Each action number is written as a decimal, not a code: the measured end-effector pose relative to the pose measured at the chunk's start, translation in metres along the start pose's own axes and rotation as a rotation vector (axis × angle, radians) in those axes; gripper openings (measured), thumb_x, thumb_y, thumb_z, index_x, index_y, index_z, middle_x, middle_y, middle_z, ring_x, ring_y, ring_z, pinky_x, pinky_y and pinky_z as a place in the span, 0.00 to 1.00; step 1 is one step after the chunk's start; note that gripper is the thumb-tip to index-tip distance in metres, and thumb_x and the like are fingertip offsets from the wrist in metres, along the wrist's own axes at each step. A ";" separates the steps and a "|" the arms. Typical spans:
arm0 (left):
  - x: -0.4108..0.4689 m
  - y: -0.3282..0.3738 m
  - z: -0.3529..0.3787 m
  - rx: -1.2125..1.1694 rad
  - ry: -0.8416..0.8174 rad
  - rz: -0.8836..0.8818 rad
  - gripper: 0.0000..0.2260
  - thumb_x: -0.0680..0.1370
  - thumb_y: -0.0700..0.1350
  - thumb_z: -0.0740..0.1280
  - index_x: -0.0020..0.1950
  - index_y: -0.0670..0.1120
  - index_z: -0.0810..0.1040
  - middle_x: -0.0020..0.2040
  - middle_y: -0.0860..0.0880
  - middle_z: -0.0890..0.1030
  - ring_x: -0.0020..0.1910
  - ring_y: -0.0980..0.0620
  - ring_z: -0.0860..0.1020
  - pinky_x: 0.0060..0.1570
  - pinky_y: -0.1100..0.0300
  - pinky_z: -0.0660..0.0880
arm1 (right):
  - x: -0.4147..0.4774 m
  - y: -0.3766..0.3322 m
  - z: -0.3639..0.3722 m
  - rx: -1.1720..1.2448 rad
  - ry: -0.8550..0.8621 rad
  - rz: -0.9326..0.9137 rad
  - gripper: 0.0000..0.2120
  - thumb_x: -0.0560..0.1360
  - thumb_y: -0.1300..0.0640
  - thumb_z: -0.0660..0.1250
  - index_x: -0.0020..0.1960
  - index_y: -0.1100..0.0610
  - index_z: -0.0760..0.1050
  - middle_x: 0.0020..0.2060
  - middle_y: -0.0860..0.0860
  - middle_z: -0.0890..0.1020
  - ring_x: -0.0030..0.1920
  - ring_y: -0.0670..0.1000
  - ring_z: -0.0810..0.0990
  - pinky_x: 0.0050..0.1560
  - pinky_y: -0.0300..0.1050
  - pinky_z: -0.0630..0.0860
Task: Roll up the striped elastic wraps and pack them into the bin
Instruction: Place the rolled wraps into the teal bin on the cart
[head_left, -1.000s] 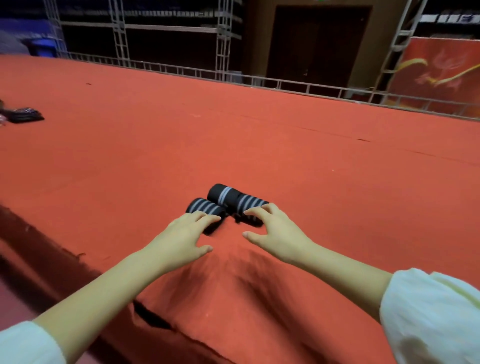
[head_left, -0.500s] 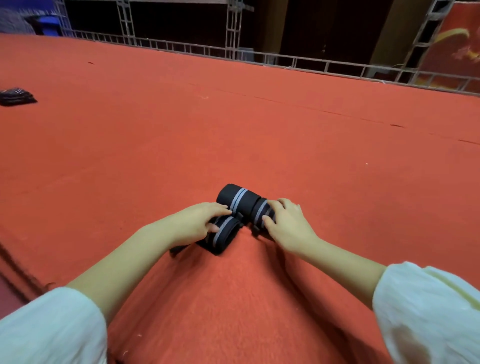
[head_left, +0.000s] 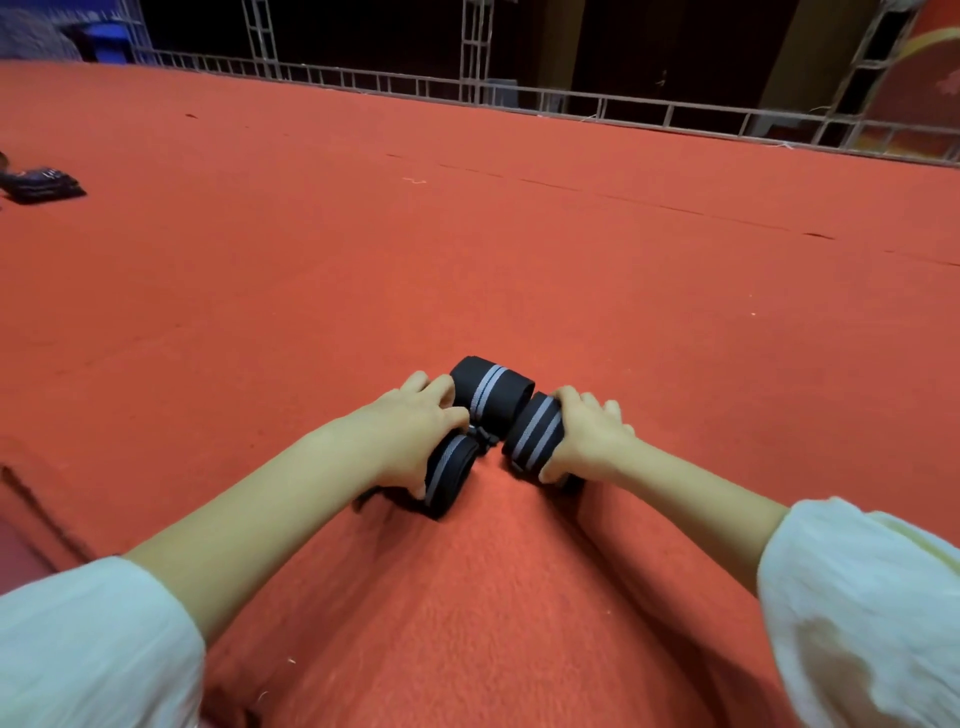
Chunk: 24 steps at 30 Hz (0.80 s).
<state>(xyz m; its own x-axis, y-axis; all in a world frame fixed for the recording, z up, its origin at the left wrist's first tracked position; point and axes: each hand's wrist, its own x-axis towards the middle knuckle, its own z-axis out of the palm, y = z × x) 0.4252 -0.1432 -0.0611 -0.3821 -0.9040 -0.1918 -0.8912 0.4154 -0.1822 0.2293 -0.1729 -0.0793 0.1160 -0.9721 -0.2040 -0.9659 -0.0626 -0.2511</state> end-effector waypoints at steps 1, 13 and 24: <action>-0.002 -0.001 0.001 -0.008 0.010 0.006 0.34 0.67 0.51 0.76 0.70 0.52 0.65 0.66 0.51 0.62 0.60 0.48 0.62 0.57 0.57 0.69 | 0.000 -0.001 -0.002 0.024 -0.014 0.010 0.41 0.64 0.53 0.78 0.69 0.54 0.59 0.61 0.53 0.70 0.64 0.57 0.64 0.58 0.49 0.68; -0.017 -0.006 0.013 -0.026 0.010 0.009 0.27 0.70 0.52 0.69 0.67 0.53 0.68 0.60 0.54 0.66 0.52 0.49 0.64 0.53 0.53 0.73 | -0.006 0.006 -0.001 0.122 -0.169 0.017 0.43 0.58 0.42 0.80 0.65 0.52 0.63 0.59 0.55 0.71 0.62 0.56 0.67 0.64 0.53 0.70; -0.024 -0.006 0.015 -0.068 0.055 -0.037 0.25 0.70 0.51 0.68 0.67 0.54 0.68 0.61 0.54 0.67 0.54 0.48 0.65 0.47 0.57 0.72 | -0.013 0.014 0.008 0.310 -0.005 -0.153 0.39 0.61 0.51 0.81 0.62 0.56 0.60 0.50 0.51 0.77 0.51 0.54 0.77 0.50 0.47 0.75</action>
<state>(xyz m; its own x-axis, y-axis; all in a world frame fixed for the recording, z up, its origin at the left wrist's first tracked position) 0.4433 -0.1219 -0.0695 -0.3602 -0.9233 -0.1330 -0.9186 0.3759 -0.1222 0.2161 -0.1598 -0.0874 0.2559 -0.9556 -0.1463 -0.8213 -0.1351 -0.5543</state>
